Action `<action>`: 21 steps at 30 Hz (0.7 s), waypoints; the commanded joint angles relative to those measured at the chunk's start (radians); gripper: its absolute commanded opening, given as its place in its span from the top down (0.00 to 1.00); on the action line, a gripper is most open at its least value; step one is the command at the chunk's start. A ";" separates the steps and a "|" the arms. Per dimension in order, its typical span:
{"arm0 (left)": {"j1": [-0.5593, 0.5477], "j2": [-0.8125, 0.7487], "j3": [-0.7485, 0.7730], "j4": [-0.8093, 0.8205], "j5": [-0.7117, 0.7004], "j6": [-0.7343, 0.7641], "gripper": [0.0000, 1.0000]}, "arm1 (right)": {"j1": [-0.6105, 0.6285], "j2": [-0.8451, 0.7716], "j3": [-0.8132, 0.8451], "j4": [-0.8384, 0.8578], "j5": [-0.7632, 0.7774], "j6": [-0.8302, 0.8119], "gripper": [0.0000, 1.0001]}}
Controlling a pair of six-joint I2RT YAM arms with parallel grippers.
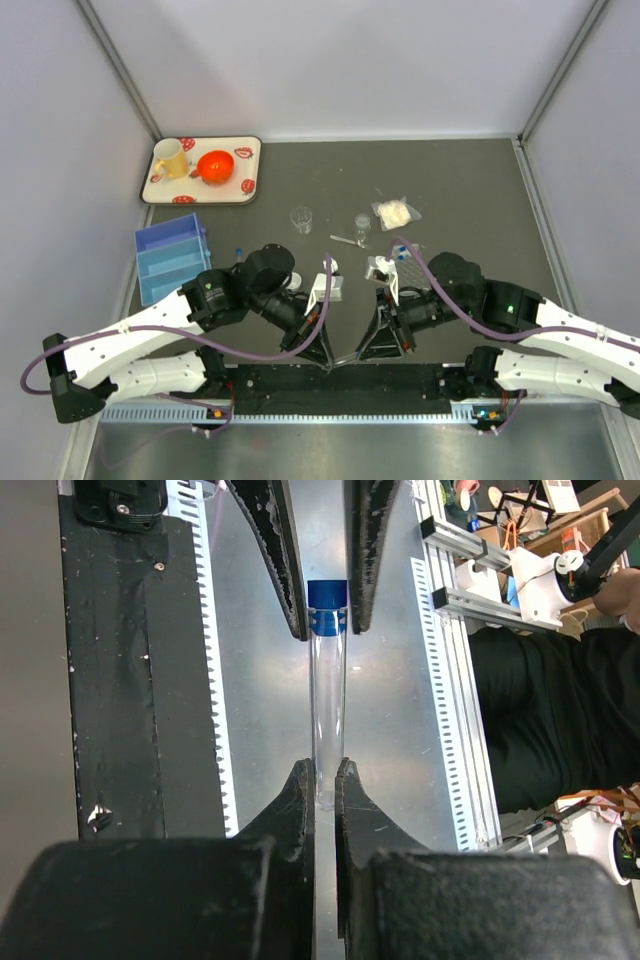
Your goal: Organize the chemistry lab equipment
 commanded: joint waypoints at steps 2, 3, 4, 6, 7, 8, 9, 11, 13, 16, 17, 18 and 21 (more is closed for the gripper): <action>-0.004 -0.001 0.034 0.043 -0.013 0.013 1.00 | 0.021 -0.004 0.007 0.052 0.009 0.003 0.90; -0.004 0.000 0.035 0.043 -0.016 0.012 1.00 | 0.021 -0.004 0.007 0.052 0.012 0.005 0.92; -0.004 0.000 0.036 0.043 -0.022 0.012 1.00 | 0.022 -0.002 0.005 0.052 0.014 0.005 0.95; -0.004 0.003 0.042 0.043 -0.031 0.007 0.98 | 0.026 -0.002 0.005 0.048 0.023 0.006 1.00; -0.004 0.005 0.045 0.043 -0.048 0.006 0.88 | 0.027 -0.004 0.005 0.045 0.026 0.006 1.00; -0.004 0.003 0.051 0.043 -0.059 0.002 0.78 | 0.030 -0.005 0.007 0.043 0.038 0.008 1.00; -0.004 0.006 0.057 0.043 -0.068 -0.001 0.53 | 0.032 -0.007 0.008 0.033 0.049 0.008 1.00; -0.004 0.006 0.077 0.043 -0.124 -0.014 0.24 | 0.032 -0.011 0.016 0.019 0.081 0.000 1.00; -0.004 0.008 0.092 0.033 -0.183 -0.024 0.01 | 0.032 -0.014 0.028 -0.033 0.121 -0.020 1.00; -0.004 0.009 0.164 -0.049 -0.405 -0.025 0.01 | 0.032 -0.010 0.082 -0.160 0.275 -0.053 1.00; -0.004 0.013 0.214 -0.113 -0.568 -0.033 0.01 | 0.032 -0.008 0.115 -0.196 0.318 -0.061 1.00; -0.004 0.014 0.238 -0.153 -0.655 -0.042 0.01 | 0.030 0.001 0.135 -0.233 0.366 -0.070 1.00; -0.002 0.031 0.311 -0.294 -1.010 -0.102 0.01 | 0.009 0.030 0.217 -0.391 0.549 -0.099 1.00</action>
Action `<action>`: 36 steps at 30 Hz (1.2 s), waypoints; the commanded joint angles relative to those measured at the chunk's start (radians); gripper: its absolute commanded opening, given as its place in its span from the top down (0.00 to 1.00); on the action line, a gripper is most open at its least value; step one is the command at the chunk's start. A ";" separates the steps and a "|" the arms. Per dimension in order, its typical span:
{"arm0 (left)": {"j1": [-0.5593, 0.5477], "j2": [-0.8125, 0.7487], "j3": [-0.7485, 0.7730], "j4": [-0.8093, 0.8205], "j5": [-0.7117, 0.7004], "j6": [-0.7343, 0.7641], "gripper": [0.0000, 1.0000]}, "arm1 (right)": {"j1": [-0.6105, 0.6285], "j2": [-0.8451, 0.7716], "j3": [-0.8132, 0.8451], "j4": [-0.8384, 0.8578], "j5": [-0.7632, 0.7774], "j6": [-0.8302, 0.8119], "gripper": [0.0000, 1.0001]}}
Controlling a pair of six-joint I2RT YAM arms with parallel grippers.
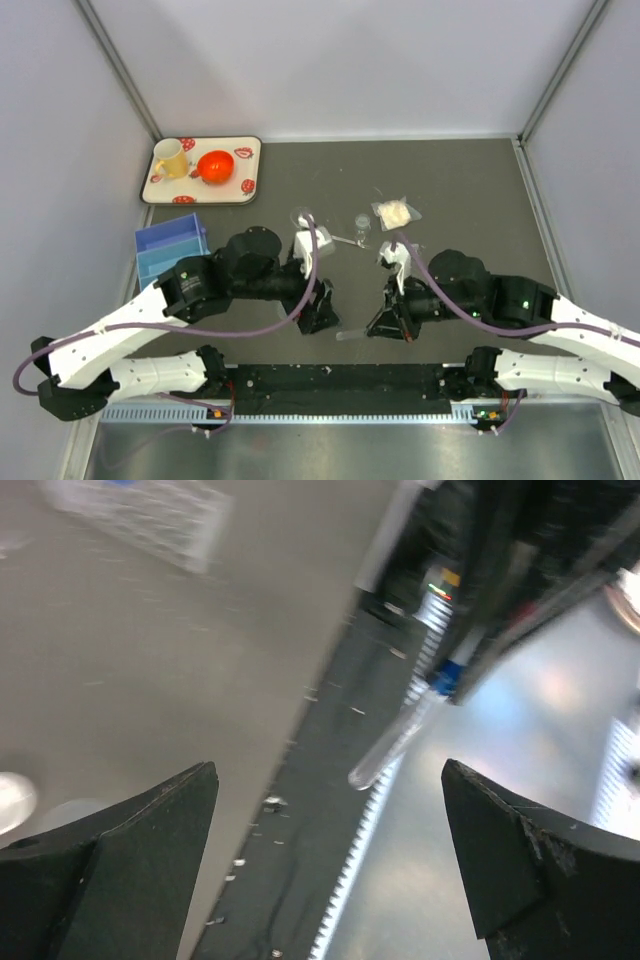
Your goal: Organize the chemistry lab equipment
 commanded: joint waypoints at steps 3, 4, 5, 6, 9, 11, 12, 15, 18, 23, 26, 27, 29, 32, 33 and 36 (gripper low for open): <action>0.001 0.005 0.116 -0.211 -0.639 -0.112 0.01 | -0.101 0.057 0.195 -0.288 0.376 -0.077 1.00; 0.000 -0.003 0.110 -0.205 -0.639 -0.116 0.02 | -0.135 0.071 0.205 -0.311 0.399 -0.089 1.00; 0.001 -0.020 0.089 -0.198 -0.640 -0.124 0.02 | -0.209 0.081 0.221 -0.329 0.416 -0.098 1.00; 0.000 -0.029 0.079 -0.181 -0.642 -0.127 0.02 | -0.245 0.092 0.227 -0.357 0.422 -0.104 1.00; 0.000 -0.061 0.047 -0.165 -0.647 -0.129 0.02 | -0.360 0.143 0.233 -0.392 0.436 -0.133 1.00; 0.000 -0.080 0.033 -0.162 -0.645 -0.132 0.02 | -0.406 0.190 0.235 -0.411 0.473 -0.149 1.00; 0.000 -0.087 0.024 -0.158 -0.642 -0.133 0.02 | -0.416 0.206 0.236 -0.428 0.482 -0.150 1.00; 0.000 -0.110 -0.008 -0.132 -0.627 -0.139 0.02 | -0.420 0.255 0.232 -0.437 0.488 -0.147 1.00; 0.000 -0.118 -0.036 -0.113 -0.616 -0.141 0.02 | -0.426 0.292 0.219 -0.443 0.485 -0.138 1.00; 0.000 -0.133 -0.077 -0.075 -0.591 -0.139 0.02 | -0.466 0.345 0.204 -0.435 0.499 -0.135 1.00; 0.000 -0.149 -0.096 -0.060 -0.574 -0.135 0.02 | -0.508 0.384 0.207 -0.403 0.498 -0.143 1.00; 0.000 -0.152 -0.100 -0.053 -0.571 -0.133 0.02 | -0.518 0.403 0.210 -0.394 0.494 -0.147 1.00; 0.000 -0.159 -0.106 -0.053 -0.577 -0.129 0.02 | -0.551 0.420 0.218 -0.368 0.485 -0.153 1.00; 0.000 -0.160 -0.110 -0.053 -0.579 -0.125 0.02 | -0.583 0.463 0.221 -0.334 0.448 -0.163 1.00; 0.000 -0.160 -0.110 -0.053 -0.581 -0.124 0.02 | -0.588 0.476 0.221 -0.317 0.442 -0.167 1.00; 0.001 -0.160 -0.111 -0.052 -0.581 -0.124 0.02 | -0.592 0.522 0.218 -0.287 0.422 -0.169 1.00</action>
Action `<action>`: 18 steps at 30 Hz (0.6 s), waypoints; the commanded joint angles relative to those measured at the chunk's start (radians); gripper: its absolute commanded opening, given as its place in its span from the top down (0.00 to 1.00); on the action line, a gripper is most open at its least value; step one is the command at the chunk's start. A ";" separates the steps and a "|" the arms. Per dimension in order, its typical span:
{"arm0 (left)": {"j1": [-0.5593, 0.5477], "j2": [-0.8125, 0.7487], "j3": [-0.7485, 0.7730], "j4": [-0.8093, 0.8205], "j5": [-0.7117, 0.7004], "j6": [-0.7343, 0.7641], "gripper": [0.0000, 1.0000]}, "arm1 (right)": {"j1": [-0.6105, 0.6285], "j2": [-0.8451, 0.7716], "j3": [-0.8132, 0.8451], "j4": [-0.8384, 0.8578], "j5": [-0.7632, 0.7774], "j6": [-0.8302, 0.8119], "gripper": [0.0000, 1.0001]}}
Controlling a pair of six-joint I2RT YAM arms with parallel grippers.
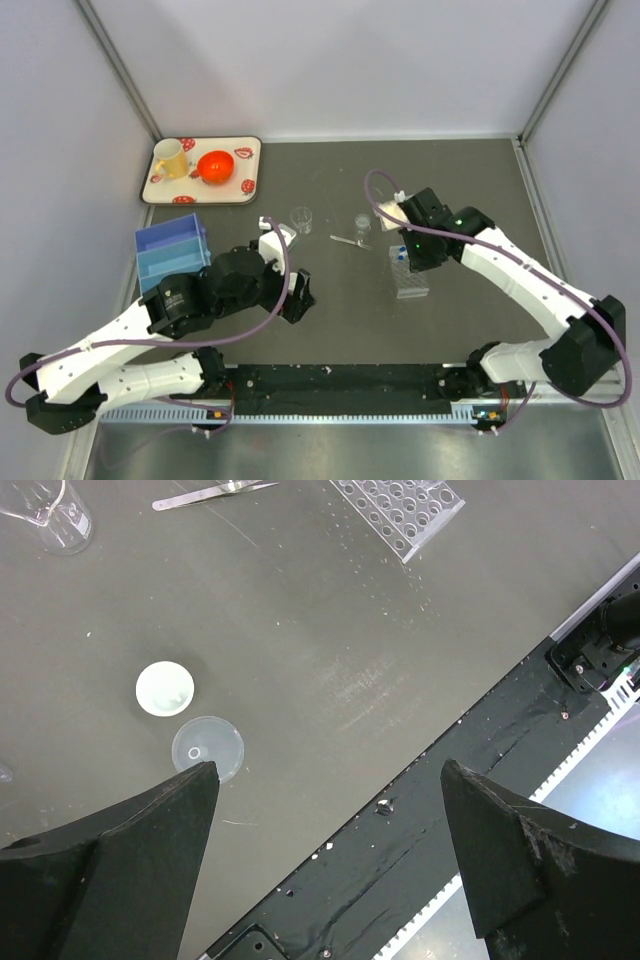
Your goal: Organize the chemistry lab equipment
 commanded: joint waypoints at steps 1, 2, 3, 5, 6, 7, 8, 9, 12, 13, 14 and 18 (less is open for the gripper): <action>-0.001 -0.010 -0.008 0.056 0.003 0.003 0.02 | -0.015 0.060 0.020 0.091 -0.048 -0.017 1.00; -0.001 -0.009 -0.008 0.056 0.003 0.005 0.02 | -0.013 0.070 0.020 0.100 -0.059 -0.017 1.00; 0.000 -0.009 -0.010 0.056 0.003 0.007 0.02 | -0.013 0.080 0.022 0.111 -0.071 -0.020 1.00; -0.001 -0.010 -0.012 0.056 -0.002 0.008 0.02 | -0.013 0.110 0.023 0.119 -0.073 -0.023 1.00; -0.001 -0.012 -0.013 0.058 -0.002 0.008 0.02 | -0.015 0.119 0.025 0.123 -0.077 -0.023 1.00; -0.001 -0.012 -0.015 0.058 -0.005 0.011 0.02 | -0.015 0.125 0.029 0.129 -0.076 -0.025 1.00; -0.001 -0.012 -0.016 0.059 -0.009 0.011 0.02 | -0.016 0.137 0.031 0.131 -0.076 -0.025 1.00; 0.000 -0.012 -0.021 0.058 -0.014 0.011 0.02 | -0.018 0.142 0.034 0.134 -0.073 -0.027 1.00; 0.000 -0.015 -0.021 0.058 -0.020 0.016 0.02 | -0.024 0.160 0.048 0.137 -0.060 -0.031 1.00; 0.002 -0.015 -0.021 0.058 -0.023 0.017 0.02 | -0.029 0.162 0.054 0.140 -0.056 -0.033 1.00; 0.000 -0.015 -0.022 0.058 -0.023 0.019 0.02 | -0.032 0.166 0.057 0.143 -0.051 -0.033 1.00; 0.000 -0.015 -0.025 0.058 -0.037 0.025 0.02 | -0.056 0.186 0.071 0.152 -0.037 -0.042 1.00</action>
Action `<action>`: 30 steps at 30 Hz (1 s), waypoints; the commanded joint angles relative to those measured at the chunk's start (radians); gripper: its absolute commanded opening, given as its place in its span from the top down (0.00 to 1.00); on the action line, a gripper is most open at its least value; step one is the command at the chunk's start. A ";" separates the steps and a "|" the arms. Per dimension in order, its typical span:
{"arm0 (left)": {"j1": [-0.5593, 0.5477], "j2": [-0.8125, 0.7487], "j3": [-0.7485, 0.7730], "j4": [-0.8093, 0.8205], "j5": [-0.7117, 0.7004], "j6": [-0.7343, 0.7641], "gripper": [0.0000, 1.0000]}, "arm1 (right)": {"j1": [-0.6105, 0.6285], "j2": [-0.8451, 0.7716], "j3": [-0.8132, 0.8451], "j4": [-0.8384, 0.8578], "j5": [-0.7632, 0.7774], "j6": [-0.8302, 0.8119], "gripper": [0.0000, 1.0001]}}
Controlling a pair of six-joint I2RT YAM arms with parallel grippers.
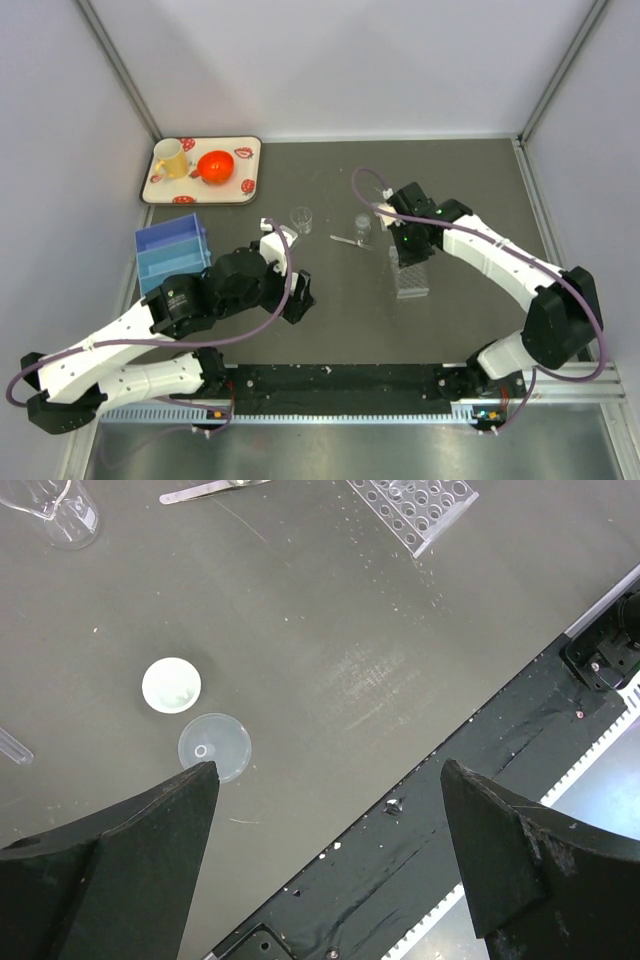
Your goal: Organize the chemistry lab equipment
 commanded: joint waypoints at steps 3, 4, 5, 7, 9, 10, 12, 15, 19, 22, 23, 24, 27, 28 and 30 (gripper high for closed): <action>0.000 -0.011 -0.002 0.051 -0.027 0.022 0.02 | -0.044 0.024 0.073 0.046 0.034 -0.022 1.00; 0.000 -0.010 -0.002 0.051 -0.024 0.023 0.02 | -0.047 0.030 0.082 0.046 0.034 -0.022 1.00; 0.000 -0.008 -0.001 0.051 -0.026 0.023 0.02 | -0.056 0.035 0.086 0.047 0.036 -0.024 1.00; 0.000 -0.003 0.001 0.051 -0.027 0.025 0.02 | -0.062 0.046 0.097 0.052 0.036 -0.024 1.00; 0.000 0.000 0.004 0.052 -0.027 0.026 0.02 | -0.068 0.052 0.106 0.056 0.033 -0.024 1.00; 0.000 0.001 0.004 0.054 -0.029 0.029 0.02 | -0.068 0.055 0.116 0.058 0.034 -0.024 1.00; 0.000 0.006 0.007 0.052 -0.032 0.029 0.02 | -0.071 0.067 0.125 0.058 0.034 -0.024 1.00; 0.000 0.010 0.009 0.051 -0.030 0.031 0.02 | -0.073 0.078 0.145 0.059 0.034 -0.024 1.00; 0.000 0.009 0.007 0.049 -0.033 0.031 0.02 | -0.075 0.086 0.149 0.059 0.041 -0.027 1.00; 0.000 0.007 0.006 0.048 -0.032 0.029 0.02 | -0.076 0.078 0.145 0.058 0.031 -0.027 1.00; 0.000 0.007 0.006 0.049 -0.030 0.029 0.02 | -0.075 0.072 0.142 0.056 0.028 -0.025 1.00; 0.000 0.006 0.003 0.048 -0.029 0.028 0.02 | -0.076 0.064 0.136 0.058 0.030 -0.025 1.00; 0.000 0.007 -0.002 0.048 -0.030 0.025 0.02 | -0.076 0.023 0.113 0.049 0.034 -0.027 1.00; 0.000 0.007 -0.004 0.048 -0.027 0.025 0.02 | -0.075 0.006 0.108 0.044 0.030 -0.025 1.00; 0.000 0.010 -0.004 0.051 -0.026 0.025 0.02 | -0.075 -0.009 0.096 0.033 0.010 -0.025 1.00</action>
